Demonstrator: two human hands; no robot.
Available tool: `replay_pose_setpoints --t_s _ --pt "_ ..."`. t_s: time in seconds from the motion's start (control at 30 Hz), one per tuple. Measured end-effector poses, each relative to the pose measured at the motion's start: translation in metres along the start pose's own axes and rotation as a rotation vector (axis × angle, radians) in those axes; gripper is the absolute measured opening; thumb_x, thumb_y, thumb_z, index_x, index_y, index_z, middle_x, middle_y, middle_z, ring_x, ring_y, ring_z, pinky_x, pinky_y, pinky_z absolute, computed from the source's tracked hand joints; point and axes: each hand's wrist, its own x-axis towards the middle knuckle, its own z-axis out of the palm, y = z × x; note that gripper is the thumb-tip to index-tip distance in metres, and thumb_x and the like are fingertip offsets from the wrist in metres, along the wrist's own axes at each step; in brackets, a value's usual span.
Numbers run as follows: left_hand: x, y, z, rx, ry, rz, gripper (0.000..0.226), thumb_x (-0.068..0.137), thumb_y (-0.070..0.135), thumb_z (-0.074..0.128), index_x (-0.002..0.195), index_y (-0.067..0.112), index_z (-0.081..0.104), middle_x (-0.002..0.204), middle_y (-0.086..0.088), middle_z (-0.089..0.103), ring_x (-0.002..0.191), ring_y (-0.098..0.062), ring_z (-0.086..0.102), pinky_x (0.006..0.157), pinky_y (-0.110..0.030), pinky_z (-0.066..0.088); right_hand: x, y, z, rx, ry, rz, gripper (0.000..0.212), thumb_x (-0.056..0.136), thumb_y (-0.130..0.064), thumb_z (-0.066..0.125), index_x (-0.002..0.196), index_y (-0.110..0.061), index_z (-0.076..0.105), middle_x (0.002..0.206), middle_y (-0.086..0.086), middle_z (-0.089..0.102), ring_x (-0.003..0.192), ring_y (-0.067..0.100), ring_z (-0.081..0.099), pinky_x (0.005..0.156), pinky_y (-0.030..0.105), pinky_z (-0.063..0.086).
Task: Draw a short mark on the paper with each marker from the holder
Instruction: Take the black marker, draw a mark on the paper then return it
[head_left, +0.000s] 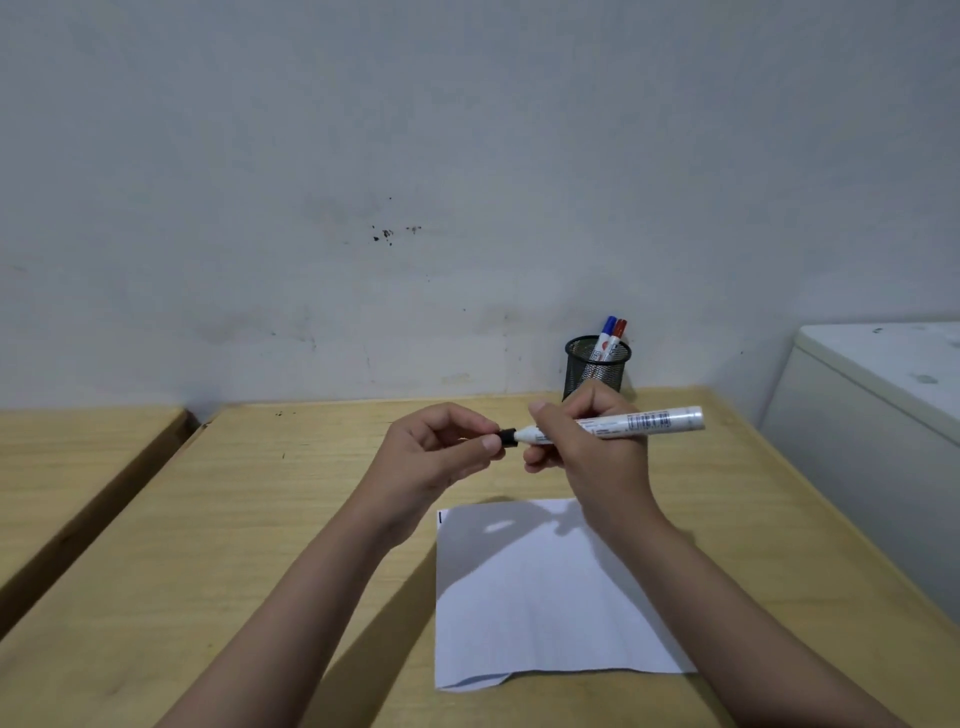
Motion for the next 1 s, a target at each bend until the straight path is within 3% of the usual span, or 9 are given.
replay_pose_setpoints --t_s 0.5,0.6,0.67,0.73,0.77,0.83,0.93,1.0 --pt "-0.023 0.016 0.018 -0.040 0.058 0.090 0.012 0.060 0.006 0.077 0.071 0.007 0.073 0.069 -0.008 0.072 0.066 -0.019 0.067 0.067 -0.022 0.054 -0.012 -0.009 0.001 0.156 -0.084 0.009 0.040 0.081 0.009 0.061 0.057 -0.009 0.036 0.041 -0.004 0.047 0.031 0.017 0.050 0.037 0.026 0.045" --pt "-0.020 0.015 0.018 -0.029 0.120 0.098 0.015 0.058 0.010 0.076 0.072 0.006 0.073 0.070 -0.006 0.073 0.070 -0.019 0.067 0.072 -0.024 0.055 -0.009 -0.005 0.003 0.176 -0.112 0.167 0.032 0.078 -0.014 0.071 0.061 -0.009 0.045 0.046 0.001 0.053 0.038 0.015 0.053 0.043 0.028 0.050" --pt "-0.013 0.015 0.018 -0.023 0.207 0.124 0.010 0.062 0.004 0.076 0.071 0.008 0.073 0.070 -0.002 0.074 0.072 -0.016 0.067 0.073 -0.022 0.054 -0.006 -0.006 0.003 0.147 -0.123 0.353 0.039 0.065 -0.042 0.073 0.063 -0.010 0.051 0.048 0.003 0.050 0.040 0.017 0.054 0.045 0.029 0.051" --pt "-0.007 0.015 0.017 0.047 0.288 0.184 0.012 0.068 -0.002 0.074 0.070 0.010 0.073 0.069 0.001 0.074 0.071 -0.011 0.067 0.068 -0.017 0.053 -0.006 -0.009 0.000 0.001 -0.190 0.474 0.047 0.063 -0.052 0.071 0.062 -0.009 0.051 0.049 0.005 0.050 0.040 0.019 0.056 0.044 0.029 0.052" --pt "-0.004 0.014 0.017 0.102 0.314 0.213 0.012 0.070 -0.002 0.074 0.071 0.010 0.073 0.069 0.001 0.074 0.070 -0.011 0.067 0.066 -0.017 0.052 -0.006 -0.009 -0.002 -0.100 -0.219 0.451 0.046 0.066 -0.049 0.072 0.061 -0.009 0.051 0.051 0.007 0.051 0.040 0.018 0.057 0.044 0.031 0.053" --pt "0.001 0.012 0.016 0.188 0.335 0.249 0.011 0.072 -0.001 0.073 0.071 0.010 0.073 0.069 0.001 0.075 0.069 -0.012 0.067 0.065 -0.017 0.053 -0.005 -0.007 -0.010 -0.311 -0.183 0.184 0.036 0.070 -0.034 0.079 0.061 -0.011 0.053 0.057 0.007 0.058 0.048 0.016 0.060 0.053 0.037 0.055" --pt "0.010 0.006 0.023 0.245 0.321 0.253 0.010 0.072 0.000 0.073 0.071 0.010 0.073 0.068 0.001 0.074 0.067 -0.013 0.066 0.063 -0.017 0.052 0.012 -0.002 -0.028 -0.676 -0.147 -0.354 0.022 0.068 -0.024 0.080 0.078 -0.019 0.062 0.079 -0.006 0.064 0.074 0.008 0.061 0.068 0.022 0.051" --pt "0.018 0.004 0.030 0.254 0.309 0.256 0.008 0.072 0.001 0.073 0.073 0.009 0.073 0.070 -0.003 0.074 0.068 -0.014 0.067 0.064 -0.018 0.052 0.027 0.003 -0.040 -0.786 -0.245 -0.515 0.021 0.070 -0.021 0.077 0.087 -0.018 0.065 0.086 -0.009 0.065 0.080 0.007 0.060 0.073 0.023 0.049"
